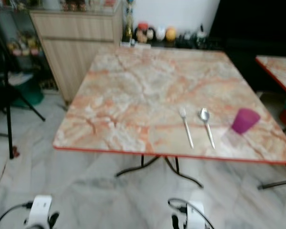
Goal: Setting the table
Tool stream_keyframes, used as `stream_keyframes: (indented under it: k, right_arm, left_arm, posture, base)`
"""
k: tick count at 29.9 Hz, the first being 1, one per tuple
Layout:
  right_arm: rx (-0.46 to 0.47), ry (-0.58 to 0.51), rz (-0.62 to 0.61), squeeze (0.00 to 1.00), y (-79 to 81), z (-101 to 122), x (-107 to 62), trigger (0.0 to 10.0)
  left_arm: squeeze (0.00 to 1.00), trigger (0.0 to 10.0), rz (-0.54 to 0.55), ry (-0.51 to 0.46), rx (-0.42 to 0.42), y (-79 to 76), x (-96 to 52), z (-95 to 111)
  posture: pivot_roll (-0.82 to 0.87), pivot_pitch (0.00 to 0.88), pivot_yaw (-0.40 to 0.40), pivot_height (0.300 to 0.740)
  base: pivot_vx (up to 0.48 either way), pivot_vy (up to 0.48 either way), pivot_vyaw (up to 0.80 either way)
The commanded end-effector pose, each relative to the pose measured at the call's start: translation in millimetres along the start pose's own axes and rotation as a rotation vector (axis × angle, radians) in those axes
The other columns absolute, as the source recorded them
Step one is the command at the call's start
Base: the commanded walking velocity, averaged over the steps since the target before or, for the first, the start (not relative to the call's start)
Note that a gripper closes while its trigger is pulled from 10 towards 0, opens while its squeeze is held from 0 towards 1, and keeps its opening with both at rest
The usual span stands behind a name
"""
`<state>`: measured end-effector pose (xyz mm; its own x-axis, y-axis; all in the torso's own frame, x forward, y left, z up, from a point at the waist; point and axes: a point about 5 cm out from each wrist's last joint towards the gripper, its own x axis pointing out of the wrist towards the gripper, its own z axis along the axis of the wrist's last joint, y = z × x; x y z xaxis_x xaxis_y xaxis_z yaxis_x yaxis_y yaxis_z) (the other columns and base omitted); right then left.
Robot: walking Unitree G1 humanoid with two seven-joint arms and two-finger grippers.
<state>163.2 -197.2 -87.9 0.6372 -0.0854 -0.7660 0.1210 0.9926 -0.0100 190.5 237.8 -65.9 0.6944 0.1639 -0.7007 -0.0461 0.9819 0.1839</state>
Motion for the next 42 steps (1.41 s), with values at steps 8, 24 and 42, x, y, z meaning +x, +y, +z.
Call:
stream_keyframes:
  k: [8, 24, 42]
  right_arm:
    - [0.014, 0.005, -0.02, 0.0, -6.3, -3.7, -1.8, 10.0]
    - [0.016, 0.005, -0.019, 0.0, -6.2, -5.3, -2.4, 10.0]
    - [0.011, 0.002, -0.018, 0.0, -6.8, -3.8, -2.0, 10.0]
  left_arm:
    - [0.0, 10.0, -0.039, -0.018, -0.002, -7.7, 1.8, 5.7]
    - [0.0, 10.0, -0.041, -0.017, 0.031, -7.8, 1.7, 5.4]
    - [0.0, 10.0, -0.025, -0.003, 0.051, -7.6, 1.2, 2.5]
  posture:
    - [0.0, 0.0, -0.018, 0.74]
    - [0.0, 0.0, -0.019, 0.74]
    - [0.0, 0.0, -0.022, 0.74]
  base:
    - [0.0, 0.0, 0.0]
    - [0.0, -0.16, 0.17]
    - [0.0, -0.05, 0.0]
